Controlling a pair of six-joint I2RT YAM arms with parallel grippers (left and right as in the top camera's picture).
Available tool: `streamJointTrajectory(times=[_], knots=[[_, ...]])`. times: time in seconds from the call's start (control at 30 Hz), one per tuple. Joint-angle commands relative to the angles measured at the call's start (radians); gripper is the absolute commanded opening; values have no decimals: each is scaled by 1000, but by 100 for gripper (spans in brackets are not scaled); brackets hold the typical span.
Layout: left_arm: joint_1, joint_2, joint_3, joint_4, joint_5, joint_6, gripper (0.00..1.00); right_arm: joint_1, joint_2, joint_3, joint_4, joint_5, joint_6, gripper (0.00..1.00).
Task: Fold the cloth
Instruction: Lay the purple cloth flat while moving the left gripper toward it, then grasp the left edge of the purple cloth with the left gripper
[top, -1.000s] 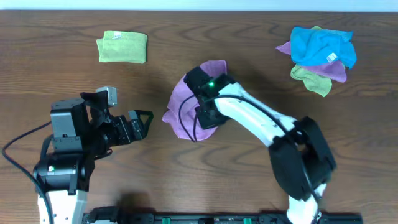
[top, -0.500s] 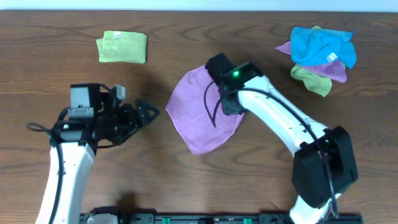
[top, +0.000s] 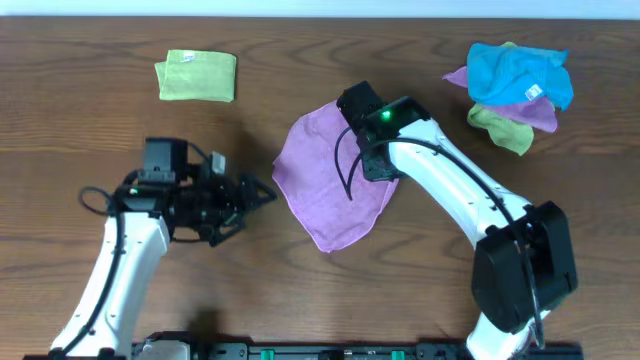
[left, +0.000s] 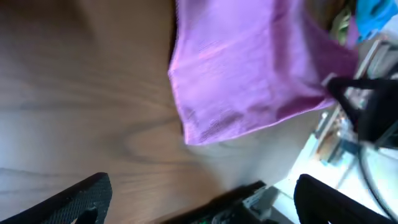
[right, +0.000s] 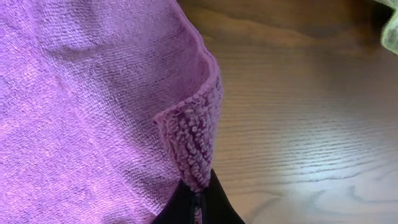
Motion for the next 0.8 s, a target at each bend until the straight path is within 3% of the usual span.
streamJointTrajectory(times=[0.0, 0.23, 0.53, 0.77], knots=[[-5, 3, -106, 74, 88, -100, 95, -1, -13, 2, 9, -19, 19, 1], [-57, 4, -248, 333, 143, -268, 95, -1, -13, 2, 26, -49, 22, 1], [-309, 4, -252, 479, -76, -504, 95, -1, -13, 3, 37, -87, 30, 1], [-378, 12, -253, 497, -174, -591, 95, -1, -29, 5, 38, -89, 44, 1]])
